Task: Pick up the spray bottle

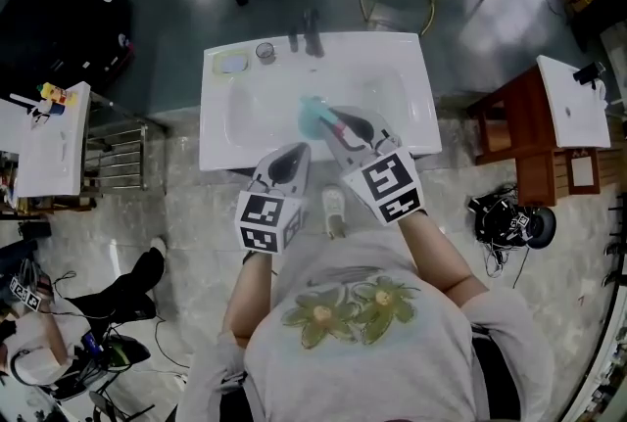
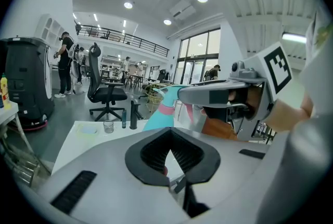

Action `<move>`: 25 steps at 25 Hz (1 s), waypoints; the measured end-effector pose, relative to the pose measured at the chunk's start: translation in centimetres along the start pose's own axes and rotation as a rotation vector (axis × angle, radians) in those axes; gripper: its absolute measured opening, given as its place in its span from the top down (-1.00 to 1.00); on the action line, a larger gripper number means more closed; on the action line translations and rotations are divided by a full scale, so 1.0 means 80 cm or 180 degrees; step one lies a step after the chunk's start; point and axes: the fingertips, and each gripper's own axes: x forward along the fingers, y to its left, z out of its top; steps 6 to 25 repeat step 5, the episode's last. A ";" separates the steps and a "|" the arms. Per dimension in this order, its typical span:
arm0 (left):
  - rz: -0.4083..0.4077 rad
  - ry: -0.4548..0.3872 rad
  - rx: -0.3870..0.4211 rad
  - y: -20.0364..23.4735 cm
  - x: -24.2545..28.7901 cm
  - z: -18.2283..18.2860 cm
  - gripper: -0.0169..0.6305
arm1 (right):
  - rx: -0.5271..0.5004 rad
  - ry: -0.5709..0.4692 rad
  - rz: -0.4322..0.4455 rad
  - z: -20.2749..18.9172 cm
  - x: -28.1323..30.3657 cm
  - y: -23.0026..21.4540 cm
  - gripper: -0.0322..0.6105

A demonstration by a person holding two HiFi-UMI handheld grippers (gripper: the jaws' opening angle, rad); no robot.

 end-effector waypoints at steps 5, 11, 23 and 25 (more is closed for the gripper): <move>0.0004 -0.0009 -0.0026 -0.014 -0.019 -0.013 0.92 | -0.0021 0.0000 0.0060 -0.005 -0.017 0.025 0.68; 0.0004 -0.0009 -0.0026 -0.014 -0.019 -0.013 0.92 | -0.0021 0.0000 0.0060 -0.005 -0.017 0.025 0.68; 0.0004 -0.0009 -0.0026 -0.014 -0.019 -0.013 0.92 | -0.0021 0.0000 0.0060 -0.005 -0.017 0.025 0.68; 0.0004 -0.0009 -0.0026 -0.014 -0.019 -0.013 0.92 | -0.0021 0.0000 0.0060 -0.005 -0.017 0.025 0.68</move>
